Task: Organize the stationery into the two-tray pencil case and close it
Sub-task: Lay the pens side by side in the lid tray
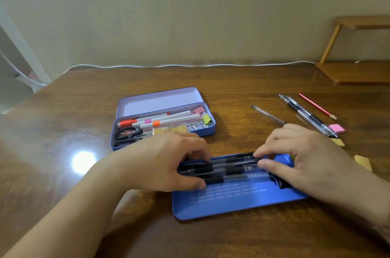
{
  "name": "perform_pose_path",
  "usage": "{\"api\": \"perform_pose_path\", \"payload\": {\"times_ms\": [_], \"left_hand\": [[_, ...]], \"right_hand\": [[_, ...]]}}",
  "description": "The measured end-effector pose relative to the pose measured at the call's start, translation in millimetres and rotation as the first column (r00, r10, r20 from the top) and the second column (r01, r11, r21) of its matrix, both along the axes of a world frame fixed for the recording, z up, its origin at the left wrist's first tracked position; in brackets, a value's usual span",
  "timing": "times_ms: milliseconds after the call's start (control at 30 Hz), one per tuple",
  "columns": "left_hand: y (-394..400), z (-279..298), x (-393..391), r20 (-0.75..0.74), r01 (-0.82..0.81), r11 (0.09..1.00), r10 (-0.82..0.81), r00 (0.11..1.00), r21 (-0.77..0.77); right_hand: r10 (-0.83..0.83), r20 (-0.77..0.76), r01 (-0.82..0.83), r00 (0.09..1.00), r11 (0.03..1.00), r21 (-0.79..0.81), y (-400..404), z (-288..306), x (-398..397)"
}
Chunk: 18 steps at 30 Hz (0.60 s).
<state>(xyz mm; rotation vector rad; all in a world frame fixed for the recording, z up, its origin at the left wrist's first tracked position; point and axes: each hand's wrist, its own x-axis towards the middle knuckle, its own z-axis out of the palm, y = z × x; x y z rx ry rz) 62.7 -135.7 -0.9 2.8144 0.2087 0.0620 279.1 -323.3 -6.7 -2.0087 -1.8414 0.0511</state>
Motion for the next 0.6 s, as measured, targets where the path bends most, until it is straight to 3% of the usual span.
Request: {"api": "perform_pose_path", "payload": {"times_ms": [300, 533, 600], "left_hand": [[-3, 0, 1, -0.002, 0.002, 1.0, -0.002, 1.0, 0.012], [-1, 0, -1, -0.022, -0.002, 1.0, 0.001, 1.0, -0.016], [-1, 0, -1, -0.019, 0.001, 1.0, -0.002, 1.0, -0.023]], "right_hand": [[0.065, 0.04, -0.063, 0.997, 0.997, -0.039, -1, 2, -4], [0.073, 0.01, -0.073, 0.997, 0.997, -0.001, 3, -1, -10], [0.004, -0.046, -0.001, 0.999, 0.997, 0.073, 1, 5, 2]]}}
